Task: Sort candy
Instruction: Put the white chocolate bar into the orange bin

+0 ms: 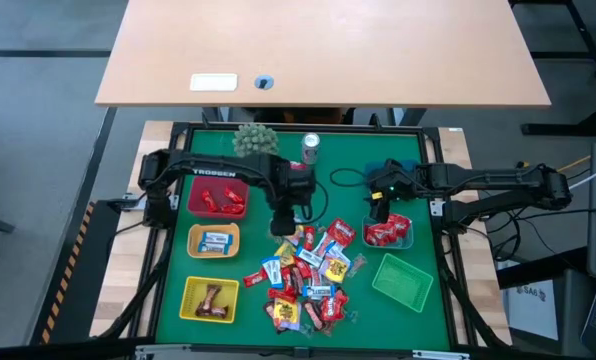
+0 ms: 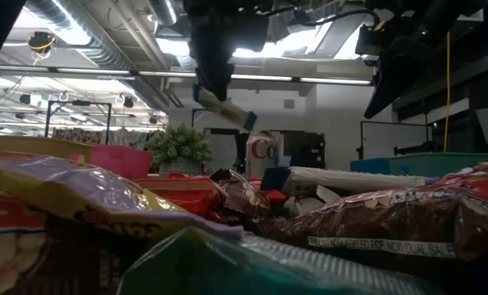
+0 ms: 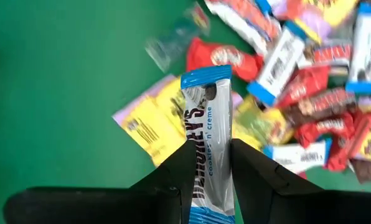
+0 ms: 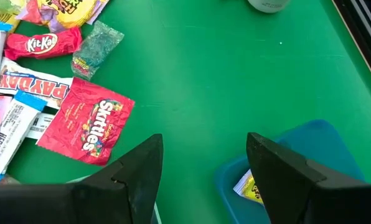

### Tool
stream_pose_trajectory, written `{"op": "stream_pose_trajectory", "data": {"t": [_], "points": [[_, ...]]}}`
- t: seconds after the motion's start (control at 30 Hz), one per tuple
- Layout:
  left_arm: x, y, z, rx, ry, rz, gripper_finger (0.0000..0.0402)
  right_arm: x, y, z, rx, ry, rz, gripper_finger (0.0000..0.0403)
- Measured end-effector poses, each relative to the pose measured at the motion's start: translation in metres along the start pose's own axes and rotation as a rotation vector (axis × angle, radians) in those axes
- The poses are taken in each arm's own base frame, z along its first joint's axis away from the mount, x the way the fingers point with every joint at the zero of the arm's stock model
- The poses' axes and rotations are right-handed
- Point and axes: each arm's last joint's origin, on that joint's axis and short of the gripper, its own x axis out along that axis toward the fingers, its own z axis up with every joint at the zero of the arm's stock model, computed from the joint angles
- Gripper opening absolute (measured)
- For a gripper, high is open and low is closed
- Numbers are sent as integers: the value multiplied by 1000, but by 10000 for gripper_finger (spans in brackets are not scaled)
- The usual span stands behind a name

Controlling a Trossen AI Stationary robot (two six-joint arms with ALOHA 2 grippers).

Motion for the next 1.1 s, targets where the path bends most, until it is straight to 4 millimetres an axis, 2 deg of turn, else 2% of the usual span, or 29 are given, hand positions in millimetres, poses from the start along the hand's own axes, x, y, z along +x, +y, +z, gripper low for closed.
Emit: {"op": "stream_pose_trajectory", "data": {"t": [0.2,0.4,0.57,0.7,0.9,1.1], "points": [[-11,-8,-15,-12,88,52,86,0,0,0,0,1,0,231],[-35,-18,-37,-25,161,97,86,0,0,0,1,1,0,231],[-51,-28,-65,-100,219,179,86,0,0,0,2,1,1,231],[-55,-39,-91,-179,210,222,86,0,1,0,3,4,41,231],[-37,-55,-138,-331,274,277,86,0,3,2,6,-13,82,231],[-9,-68,-168,-383,349,367,86,0,3,5,11,-45,95,231]]}}
